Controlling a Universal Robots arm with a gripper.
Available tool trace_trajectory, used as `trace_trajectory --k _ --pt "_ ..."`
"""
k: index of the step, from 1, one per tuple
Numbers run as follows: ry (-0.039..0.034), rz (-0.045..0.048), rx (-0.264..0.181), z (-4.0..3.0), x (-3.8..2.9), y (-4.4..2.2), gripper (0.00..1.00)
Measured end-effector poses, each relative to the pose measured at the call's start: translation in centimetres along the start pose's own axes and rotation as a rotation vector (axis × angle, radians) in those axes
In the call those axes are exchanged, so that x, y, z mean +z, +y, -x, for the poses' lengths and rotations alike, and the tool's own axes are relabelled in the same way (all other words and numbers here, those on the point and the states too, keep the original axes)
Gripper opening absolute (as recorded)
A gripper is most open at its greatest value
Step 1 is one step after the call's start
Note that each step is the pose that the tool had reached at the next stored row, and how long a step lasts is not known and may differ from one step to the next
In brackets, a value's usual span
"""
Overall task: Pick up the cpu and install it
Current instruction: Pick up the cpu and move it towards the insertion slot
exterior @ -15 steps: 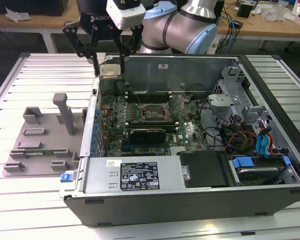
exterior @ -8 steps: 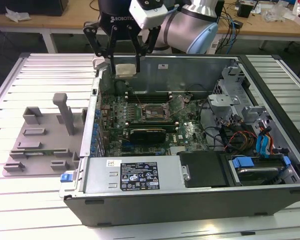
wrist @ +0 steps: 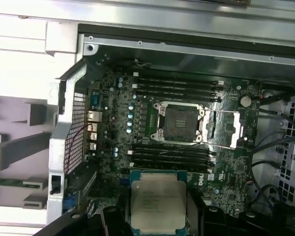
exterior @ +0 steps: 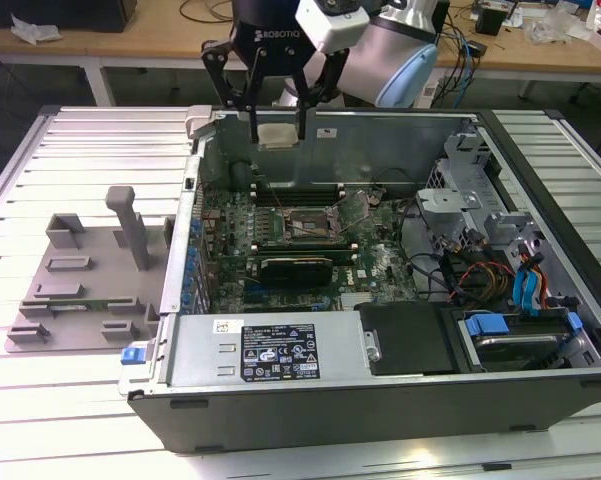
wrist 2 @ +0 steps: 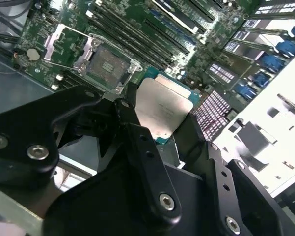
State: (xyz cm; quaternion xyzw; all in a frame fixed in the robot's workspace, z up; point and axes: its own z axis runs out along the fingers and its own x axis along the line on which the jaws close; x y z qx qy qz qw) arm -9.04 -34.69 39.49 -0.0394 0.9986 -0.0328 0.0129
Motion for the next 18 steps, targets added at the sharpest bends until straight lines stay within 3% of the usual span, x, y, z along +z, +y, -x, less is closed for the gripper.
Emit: trace_trajectory --k 4,7,12,18 --pt "0.0011 -0.0046 0.000 1.30 0.53 0.78 0.55" --pt "0.0018 -0.0045 0.000 1.84 1.49 1.05 0.55" --pt "0.0026 -0.0049 0.000 2.09 3.27 1.21 0.55" --pt "0.0027 -0.0050 0.000 2.07 4.52 1.29 0.55"
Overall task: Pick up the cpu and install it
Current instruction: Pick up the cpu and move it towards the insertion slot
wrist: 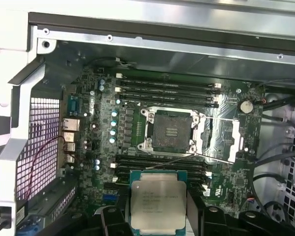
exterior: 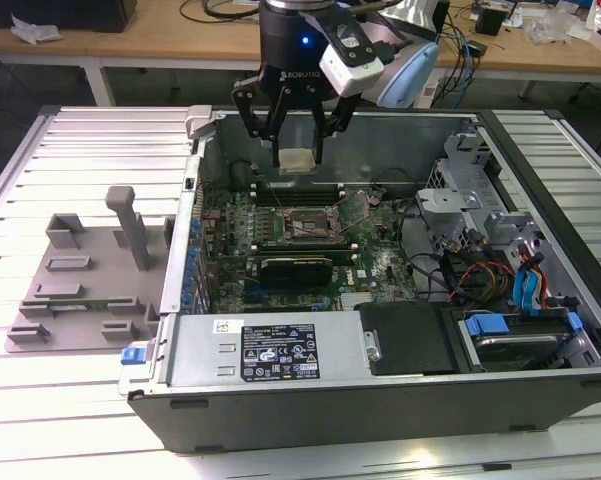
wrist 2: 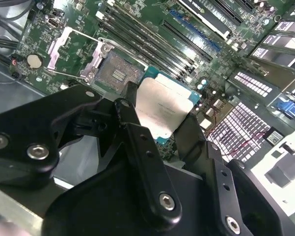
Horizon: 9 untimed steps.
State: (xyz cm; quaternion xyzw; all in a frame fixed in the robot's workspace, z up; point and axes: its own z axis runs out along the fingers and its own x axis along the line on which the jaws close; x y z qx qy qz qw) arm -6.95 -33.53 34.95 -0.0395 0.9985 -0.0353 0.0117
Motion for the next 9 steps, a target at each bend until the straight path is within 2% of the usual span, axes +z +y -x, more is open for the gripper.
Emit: trace_trajectory --k 9 --pt "-0.0001 0.0000 0.000 -0.02 1.13 0.08 0.55"
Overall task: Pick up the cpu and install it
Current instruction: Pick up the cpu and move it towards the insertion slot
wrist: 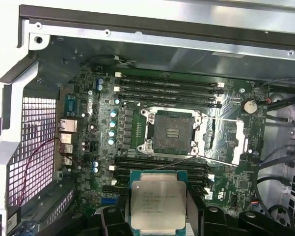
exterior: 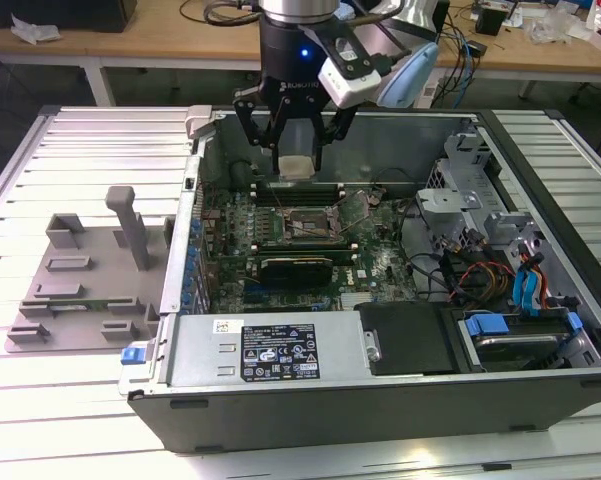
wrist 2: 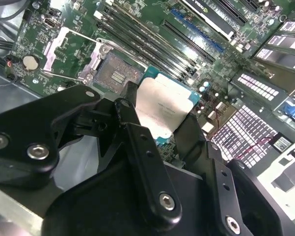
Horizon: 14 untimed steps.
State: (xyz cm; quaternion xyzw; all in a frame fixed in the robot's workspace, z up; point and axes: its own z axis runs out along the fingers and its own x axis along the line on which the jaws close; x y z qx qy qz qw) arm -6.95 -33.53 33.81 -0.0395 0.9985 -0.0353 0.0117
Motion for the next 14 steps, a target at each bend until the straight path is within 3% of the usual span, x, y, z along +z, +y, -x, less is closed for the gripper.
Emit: trace_trajectory --k 8,14 --pt "0.0001 0.0000 0.000 -0.02 0.88 0.06 0.55" --pt "0.0001 -0.0001 0.000 0.06 2.33 0.16 0.55"
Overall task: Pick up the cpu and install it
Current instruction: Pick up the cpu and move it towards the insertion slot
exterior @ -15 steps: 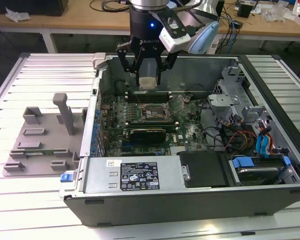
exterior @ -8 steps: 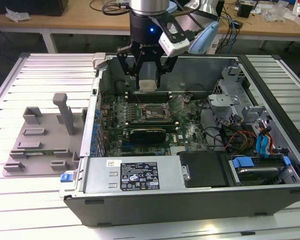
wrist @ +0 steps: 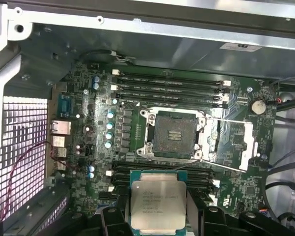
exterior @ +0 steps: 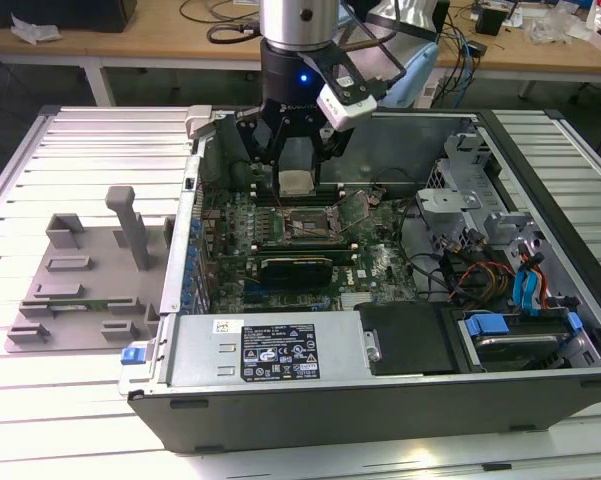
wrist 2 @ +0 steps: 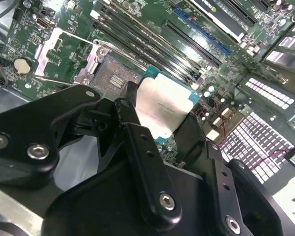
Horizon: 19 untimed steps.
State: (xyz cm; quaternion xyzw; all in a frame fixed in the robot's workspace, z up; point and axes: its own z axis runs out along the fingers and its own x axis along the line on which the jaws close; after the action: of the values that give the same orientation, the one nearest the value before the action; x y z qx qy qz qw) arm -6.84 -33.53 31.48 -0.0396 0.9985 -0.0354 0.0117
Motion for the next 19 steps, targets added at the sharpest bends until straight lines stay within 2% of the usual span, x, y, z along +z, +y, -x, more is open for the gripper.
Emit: trace_trajectory --k 3,9,19 --pt "0.0000 0.0001 0.000 0.60 0.51 0.08 0.55" --pt "0.0000 0.0001 0.000 2.05 0.87 0.00 0.55" --pt "0.0001 0.0001 0.000 2.20 0.89 -0.01 0.55"
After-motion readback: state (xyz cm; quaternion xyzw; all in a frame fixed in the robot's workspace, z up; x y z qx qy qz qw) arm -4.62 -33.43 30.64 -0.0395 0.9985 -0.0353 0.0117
